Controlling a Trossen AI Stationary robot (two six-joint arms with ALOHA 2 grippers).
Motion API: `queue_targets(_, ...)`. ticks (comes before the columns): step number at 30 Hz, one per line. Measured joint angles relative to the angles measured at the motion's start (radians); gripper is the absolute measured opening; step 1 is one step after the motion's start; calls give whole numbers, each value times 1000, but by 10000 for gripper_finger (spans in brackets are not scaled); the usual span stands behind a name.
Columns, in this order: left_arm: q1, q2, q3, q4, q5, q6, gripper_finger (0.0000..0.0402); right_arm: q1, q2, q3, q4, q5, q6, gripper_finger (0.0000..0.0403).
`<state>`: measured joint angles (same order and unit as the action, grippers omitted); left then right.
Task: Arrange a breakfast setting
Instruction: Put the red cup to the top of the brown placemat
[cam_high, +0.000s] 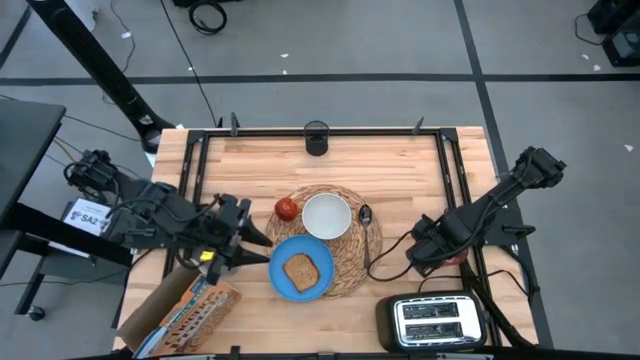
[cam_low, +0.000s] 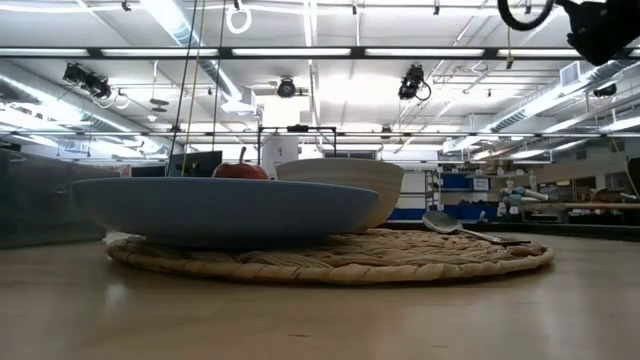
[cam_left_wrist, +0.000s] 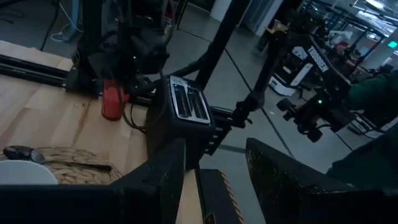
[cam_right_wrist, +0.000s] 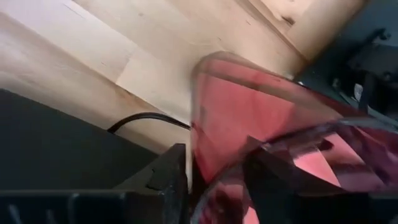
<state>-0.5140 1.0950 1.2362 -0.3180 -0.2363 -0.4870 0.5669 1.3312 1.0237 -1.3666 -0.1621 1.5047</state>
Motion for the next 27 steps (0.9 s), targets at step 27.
queue_targets(27,0,-186,0,-296,-61,-105,176,-556,123,393,5,350,-1593,10)
